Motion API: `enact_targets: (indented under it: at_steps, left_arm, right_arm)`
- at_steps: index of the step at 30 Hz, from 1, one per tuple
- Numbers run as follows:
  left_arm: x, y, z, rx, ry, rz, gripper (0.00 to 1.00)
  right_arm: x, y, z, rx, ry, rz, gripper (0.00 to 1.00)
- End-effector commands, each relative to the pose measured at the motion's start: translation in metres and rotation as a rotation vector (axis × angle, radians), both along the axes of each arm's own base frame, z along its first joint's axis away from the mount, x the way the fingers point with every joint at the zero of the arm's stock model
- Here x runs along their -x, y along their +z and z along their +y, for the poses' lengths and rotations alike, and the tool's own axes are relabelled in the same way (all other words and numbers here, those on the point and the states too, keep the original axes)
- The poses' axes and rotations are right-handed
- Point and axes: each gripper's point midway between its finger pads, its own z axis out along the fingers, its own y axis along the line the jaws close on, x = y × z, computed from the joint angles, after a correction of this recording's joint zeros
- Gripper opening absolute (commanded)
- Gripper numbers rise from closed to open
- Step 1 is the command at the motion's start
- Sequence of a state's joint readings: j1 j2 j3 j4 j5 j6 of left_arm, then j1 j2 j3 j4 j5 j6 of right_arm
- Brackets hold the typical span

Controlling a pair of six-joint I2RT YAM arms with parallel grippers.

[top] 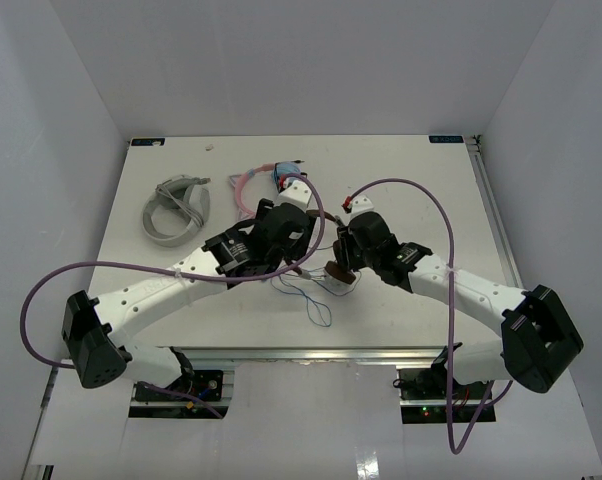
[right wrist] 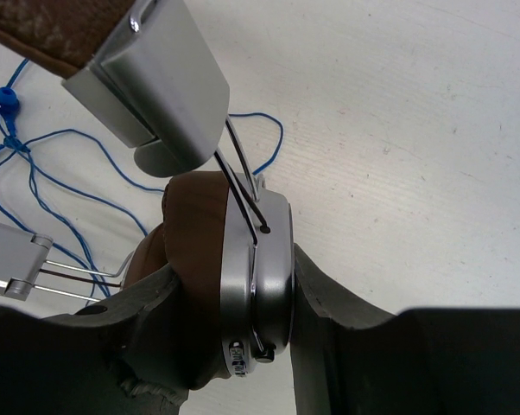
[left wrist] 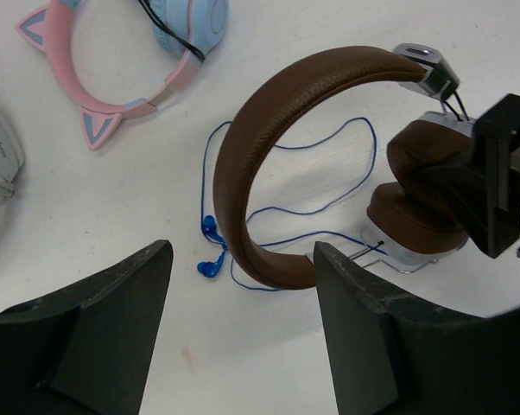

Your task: Wrap the headphones

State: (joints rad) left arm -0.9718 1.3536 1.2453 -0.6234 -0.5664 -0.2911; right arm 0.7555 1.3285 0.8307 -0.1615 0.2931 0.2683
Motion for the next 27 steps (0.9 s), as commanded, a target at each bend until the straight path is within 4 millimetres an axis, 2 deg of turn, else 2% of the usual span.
enact_targets:
  at_steps: [1,7,14,23,27]
  left_arm:
    - [-0.009,0.005,0.014,-0.011,0.105,-0.051,0.75]
    - [-0.020,0.002,0.009,-0.044,0.139,-0.102,0.62]
    - [-0.029,-0.008,-0.004,-0.103,0.110,-0.105,0.63]
    - [-0.039,0.001,0.001,-0.178,0.138,-0.158,0.58]
    - [-0.038,0.001,0.000,-0.191,0.115,-0.155,0.59]
  right_arm:
    - [-0.014,0.047,0.011,-0.119,-0.044,-0.096,0.08]
    - [-0.010,0.054,0.013,-0.151,-0.041,-0.098,0.08]
    - [-0.009,0.057,0.013,-0.165,-0.038,-0.098,0.08]
    - [-0.002,0.044,0.019,-0.145,0.025,-0.063,0.08]
    - [-0.001,0.042,0.023,-0.144,0.047,-0.052,0.08]
